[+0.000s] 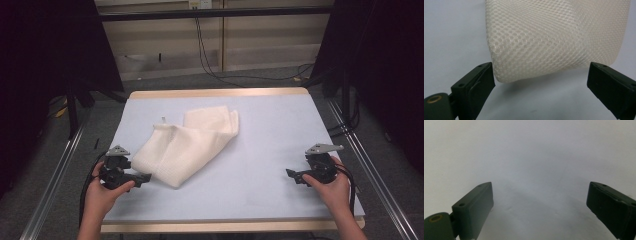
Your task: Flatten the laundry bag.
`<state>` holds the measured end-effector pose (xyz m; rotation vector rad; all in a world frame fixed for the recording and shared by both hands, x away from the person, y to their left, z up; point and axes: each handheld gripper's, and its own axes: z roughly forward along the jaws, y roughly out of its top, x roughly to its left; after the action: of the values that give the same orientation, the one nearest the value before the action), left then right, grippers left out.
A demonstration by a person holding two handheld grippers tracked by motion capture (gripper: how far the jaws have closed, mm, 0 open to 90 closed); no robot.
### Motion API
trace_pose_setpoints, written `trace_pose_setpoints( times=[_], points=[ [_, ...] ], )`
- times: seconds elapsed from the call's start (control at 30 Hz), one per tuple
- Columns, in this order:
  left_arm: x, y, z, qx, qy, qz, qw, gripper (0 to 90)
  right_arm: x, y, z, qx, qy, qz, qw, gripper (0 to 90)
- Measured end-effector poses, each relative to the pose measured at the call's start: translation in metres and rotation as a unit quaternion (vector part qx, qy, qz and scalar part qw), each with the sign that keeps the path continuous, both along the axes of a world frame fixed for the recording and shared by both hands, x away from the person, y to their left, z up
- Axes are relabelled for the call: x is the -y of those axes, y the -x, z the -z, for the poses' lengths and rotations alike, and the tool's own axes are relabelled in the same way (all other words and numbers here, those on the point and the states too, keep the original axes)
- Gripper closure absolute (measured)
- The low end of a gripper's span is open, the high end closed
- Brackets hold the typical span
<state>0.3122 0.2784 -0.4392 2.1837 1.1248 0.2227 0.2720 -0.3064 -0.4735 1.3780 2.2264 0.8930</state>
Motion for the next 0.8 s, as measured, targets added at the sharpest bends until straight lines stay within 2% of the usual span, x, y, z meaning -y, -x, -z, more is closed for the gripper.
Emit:
trace_pose_setpoints(
  times=[0.03, 0.13, 0.23, 0.4, 0.47, 0.53, 0.8],
  points=[
    [0.000, -0.001, -0.002, -0.001, -0.009, 0.005, 0.9999, 7.6, 0.001, 0.000, 0.000, -0.002, -0.002, -0.001, 1.0000, 6.8],
    [0.000, -0.003, -0.002, 0.000, -0.003, 0.002, 1.0000, 7.6, 0.000, -0.002, -0.001, -0.001, -0.007, -0.003, 1.0000, 7.0],
    [-0.001, -0.005, -0.002, -0.001, -0.010, 0.004, 0.9999, 7.8, -0.001, -0.002, -0.002, 0.000, -0.008, -0.004, 1.0000, 7.0],
    [0.000, -0.010, -0.005, 0.007, -0.003, -0.005, 1.0000, 8.4, -0.004, -0.003, -0.002, 0.008, -0.012, -0.010, 0.9999, 7.5],
    [0.000, -0.012, -0.006, 0.006, -0.006, 0.000, 1.0000, 8.9, -0.005, -0.002, -0.003, 0.001, -0.020, -0.008, 0.9998, 7.5],
    [0.000, -0.017, -0.008, 0.012, 0.000, -0.010, 0.9999, 9.2, -0.006, -0.002, -0.003, 0.007, -0.014, -0.014, 0.9998, 7.5],
    [-0.001, -0.026, -0.011, 0.012, 0.001, -0.012, 0.9999, 10.6, -0.010, -0.003, -0.003, 0.004, -0.018, -0.023, 0.9996, 7.5]
  ],
)
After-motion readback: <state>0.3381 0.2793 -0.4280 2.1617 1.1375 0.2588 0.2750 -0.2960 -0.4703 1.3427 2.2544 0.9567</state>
